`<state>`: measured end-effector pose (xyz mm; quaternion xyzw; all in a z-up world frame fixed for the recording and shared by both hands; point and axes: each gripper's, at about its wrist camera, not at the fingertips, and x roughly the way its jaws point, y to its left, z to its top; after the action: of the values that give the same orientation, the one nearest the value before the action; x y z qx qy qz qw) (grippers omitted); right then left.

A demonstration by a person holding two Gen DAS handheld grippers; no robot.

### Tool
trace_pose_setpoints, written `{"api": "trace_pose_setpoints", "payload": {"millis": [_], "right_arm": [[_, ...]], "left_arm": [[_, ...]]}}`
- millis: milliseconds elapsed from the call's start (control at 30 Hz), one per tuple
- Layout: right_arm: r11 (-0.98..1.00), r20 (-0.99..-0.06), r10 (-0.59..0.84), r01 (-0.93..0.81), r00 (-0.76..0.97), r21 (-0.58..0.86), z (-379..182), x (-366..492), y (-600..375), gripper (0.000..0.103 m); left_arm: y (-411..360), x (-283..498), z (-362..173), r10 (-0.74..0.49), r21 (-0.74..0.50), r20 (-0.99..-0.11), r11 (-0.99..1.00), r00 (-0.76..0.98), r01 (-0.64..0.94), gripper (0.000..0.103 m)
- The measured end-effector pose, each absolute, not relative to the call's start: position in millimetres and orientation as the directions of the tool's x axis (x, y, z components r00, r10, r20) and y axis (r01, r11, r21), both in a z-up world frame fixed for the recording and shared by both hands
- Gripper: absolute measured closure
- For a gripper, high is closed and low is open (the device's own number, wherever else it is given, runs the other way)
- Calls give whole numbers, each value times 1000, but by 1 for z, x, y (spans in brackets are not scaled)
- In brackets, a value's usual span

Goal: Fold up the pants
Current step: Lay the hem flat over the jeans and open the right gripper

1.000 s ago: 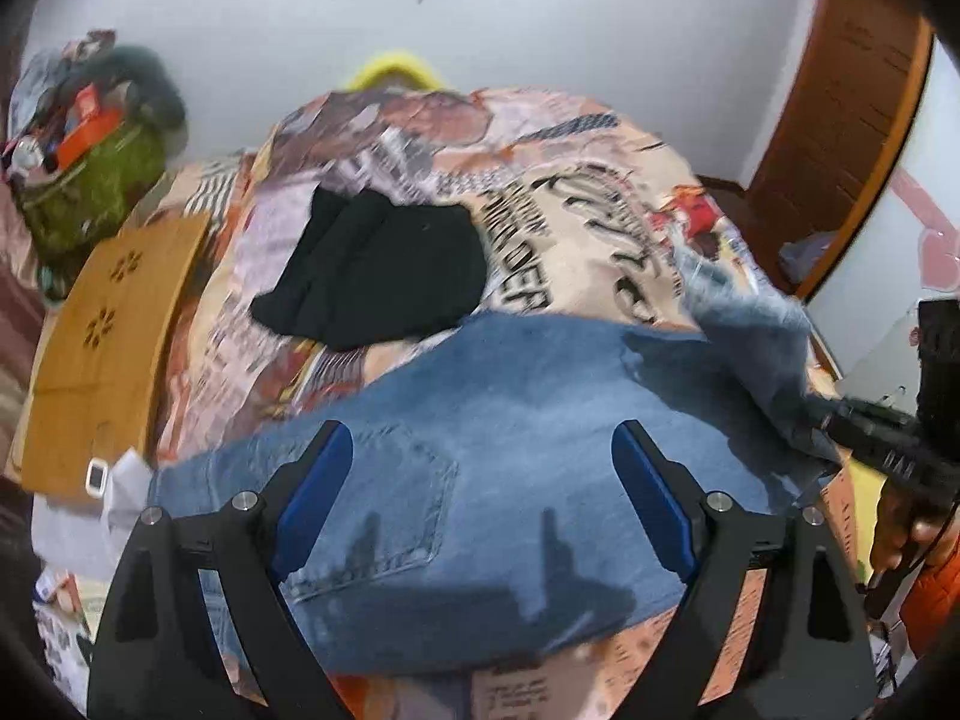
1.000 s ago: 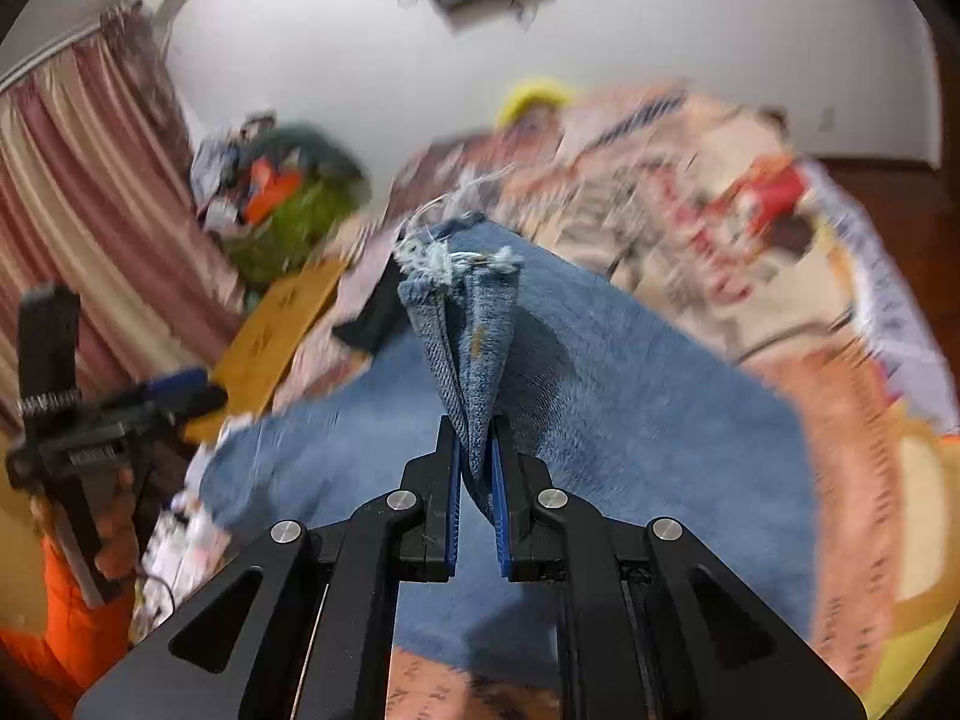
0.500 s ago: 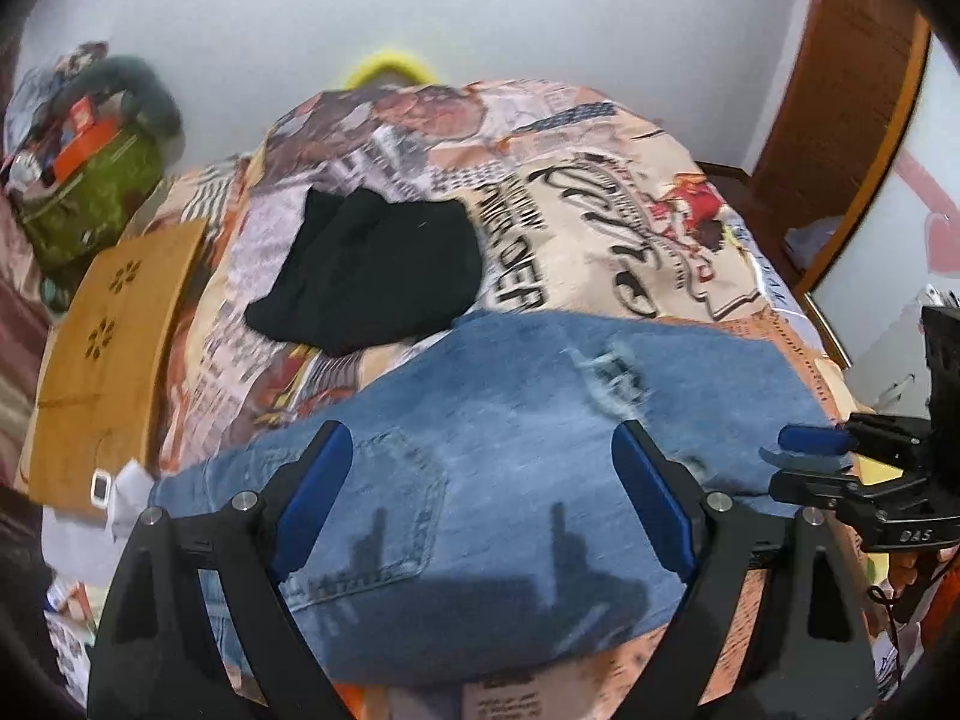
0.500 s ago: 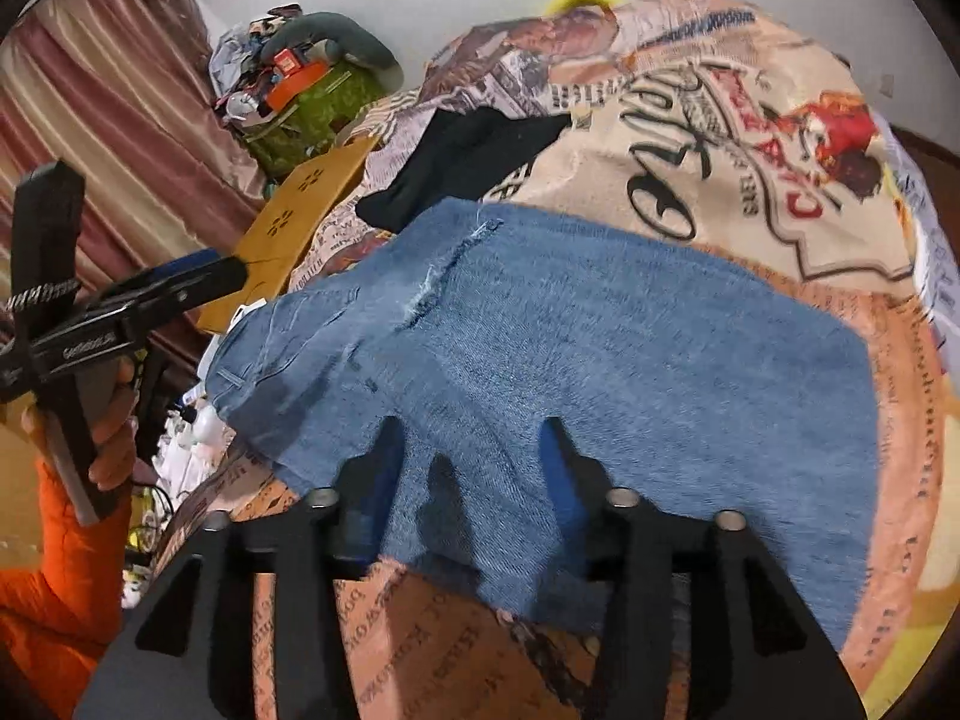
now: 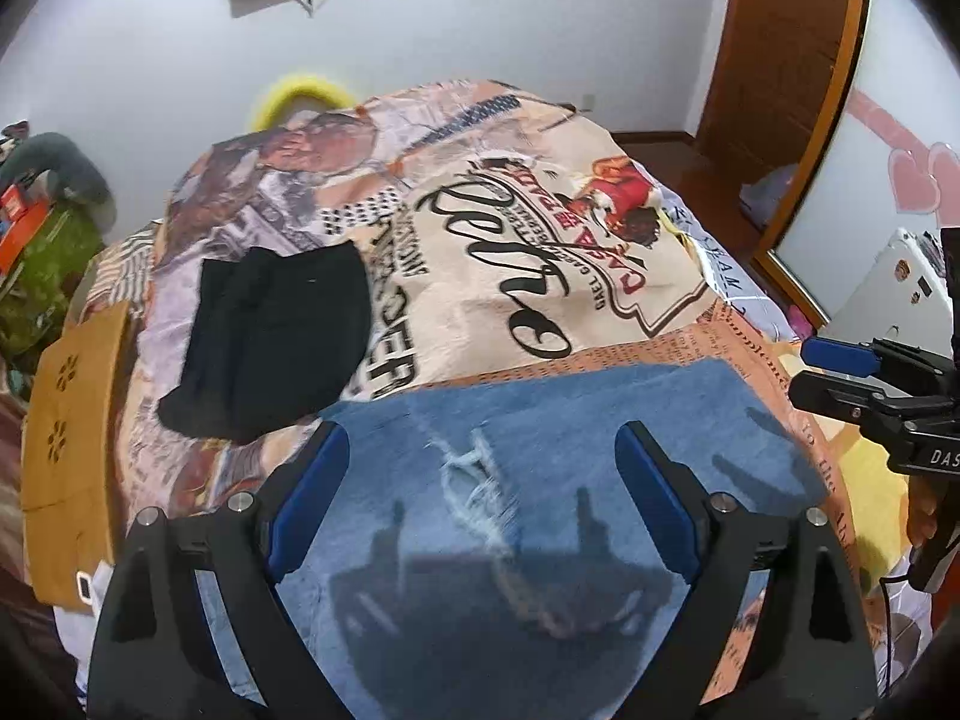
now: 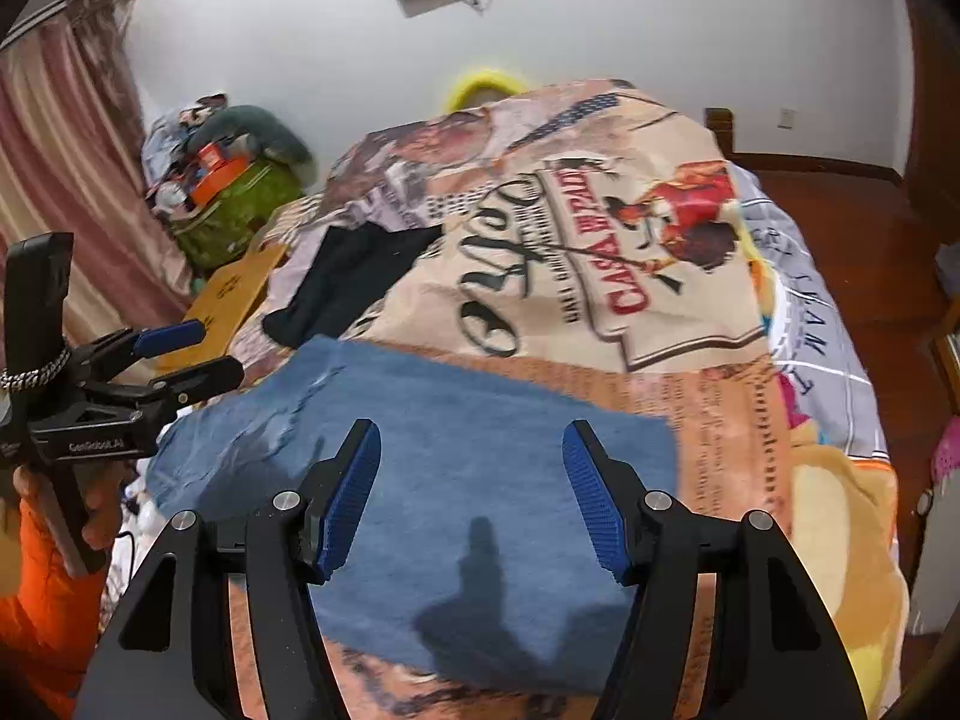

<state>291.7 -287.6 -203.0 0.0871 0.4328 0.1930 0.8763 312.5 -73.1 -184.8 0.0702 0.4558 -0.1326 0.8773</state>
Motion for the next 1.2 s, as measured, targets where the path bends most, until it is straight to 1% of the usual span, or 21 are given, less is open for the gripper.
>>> {"api": "trace_pose_setpoints", "payload": {"millis": [200,400,433,467,533,567,633,733,933,1200], "right_arm": [[919,-759,393,-226,519,322,-230,309,-296,44],[929,-821,368,-198,437,312,-270,323,-296,44],[932,-831,362,-194,423,307,-277,324,-296,44],[933,-836,360,-192,414,306,-282,324,-296,44],[932,-847,359,-195,393,305,-292,322,-296,43],[932,-843,360,-198,400,305,-293,319,-297,42],[930,-838,361,-218,408,294,-293,312,-297,35],[930,-840,356,-238,409,279,-292,302,-298,31],[930,-841,362,-215,402,298,-293,287,-304,30],[931,-845,363,-189,394,311,-290,267,-310,30]], "left_arm": [[-89,336,-214,-155,1,-861,952,484,307,12],[-100,345,-261,-76,62,-918,942,389,331,12],[-100,344,-268,-64,73,-922,940,381,335,11],[-98,342,-270,-65,73,-921,940,385,333,7],[-95,340,-272,-66,70,-918,944,392,324,1],[-95,339,-273,-70,65,-920,943,385,326,1],[-91,338,-274,-85,44,-923,945,374,323,1],[-88,331,-274,-96,33,-924,944,370,328,1],[-83,312,-270,-87,51,-914,944,395,326,1],[-66,285,-264,-102,32,-912,948,398,317,1]]}}
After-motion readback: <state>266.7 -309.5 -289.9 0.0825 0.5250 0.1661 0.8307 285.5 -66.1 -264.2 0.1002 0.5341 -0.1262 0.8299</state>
